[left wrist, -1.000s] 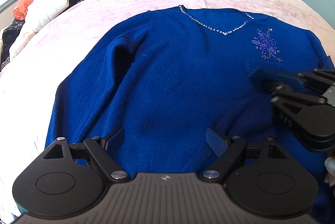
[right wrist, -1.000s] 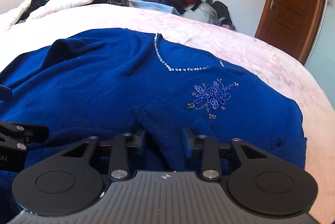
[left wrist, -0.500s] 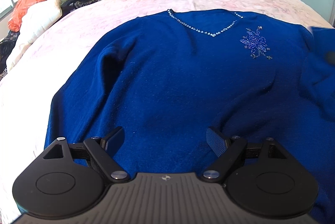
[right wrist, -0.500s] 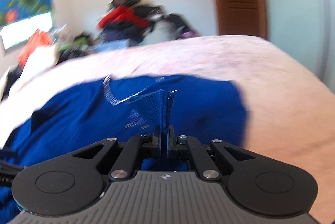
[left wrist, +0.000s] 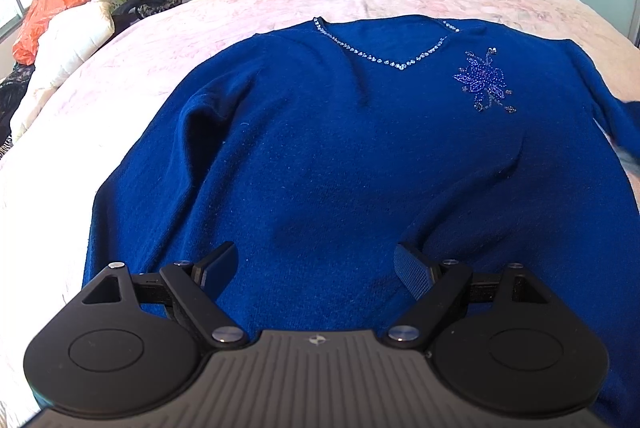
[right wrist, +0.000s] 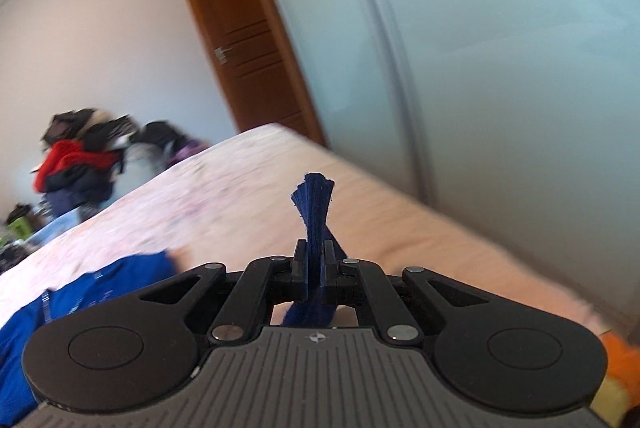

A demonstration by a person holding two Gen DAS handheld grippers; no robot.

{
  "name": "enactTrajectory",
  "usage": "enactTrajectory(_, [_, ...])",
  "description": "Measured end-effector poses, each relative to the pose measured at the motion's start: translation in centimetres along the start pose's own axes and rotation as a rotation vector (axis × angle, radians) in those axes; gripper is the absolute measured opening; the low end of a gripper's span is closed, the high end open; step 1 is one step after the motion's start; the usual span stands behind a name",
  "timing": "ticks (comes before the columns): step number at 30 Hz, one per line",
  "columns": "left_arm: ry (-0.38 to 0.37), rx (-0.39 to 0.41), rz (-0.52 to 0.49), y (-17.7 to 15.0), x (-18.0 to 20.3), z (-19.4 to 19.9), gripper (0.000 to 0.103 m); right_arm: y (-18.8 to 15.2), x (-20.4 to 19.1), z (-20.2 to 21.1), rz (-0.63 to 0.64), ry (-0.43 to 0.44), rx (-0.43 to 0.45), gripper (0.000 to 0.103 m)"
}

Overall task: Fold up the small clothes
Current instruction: 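Lift the sleeve cuff with the right gripper and pull it outward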

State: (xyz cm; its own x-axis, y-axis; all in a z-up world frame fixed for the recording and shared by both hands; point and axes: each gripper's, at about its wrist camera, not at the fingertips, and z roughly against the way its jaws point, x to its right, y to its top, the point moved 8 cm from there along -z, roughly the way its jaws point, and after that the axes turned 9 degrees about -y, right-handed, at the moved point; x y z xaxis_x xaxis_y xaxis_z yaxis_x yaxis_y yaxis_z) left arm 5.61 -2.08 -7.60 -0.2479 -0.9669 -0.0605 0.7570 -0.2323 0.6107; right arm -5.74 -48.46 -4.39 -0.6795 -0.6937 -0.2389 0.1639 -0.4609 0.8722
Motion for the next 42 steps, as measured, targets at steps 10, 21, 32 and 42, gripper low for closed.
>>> enactTrajectory(10, [0.0, 0.002, -0.028, 0.2, 0.8, 0.1, 0.085, -3.3, 3.5, -2.8, -0.051, -0.11, -0.081, 0.006])
enactTrajectory(21, [0.004, -0.014, -0.03, 0.2, 0.8, -0.5, 0.085, -5.7, 4.6, -6.2, -0.246, -0.075, -0.164, 0.01])
enactTrajectory(32, [-0.004, 0.021, 0.02, 2.4, 0.1, -1.0, 0.085, 2.1, 6.2, -4.0, -0.16, -0.127, 0.025, 0.009])
enactTrajectory(42, [-0.09, 0.036, 0.016, 2.6, 1.5, -1.4, 0.085, 3.5, 3.6, -4.0, -0.06, -0.133, 0.086, 0.009])
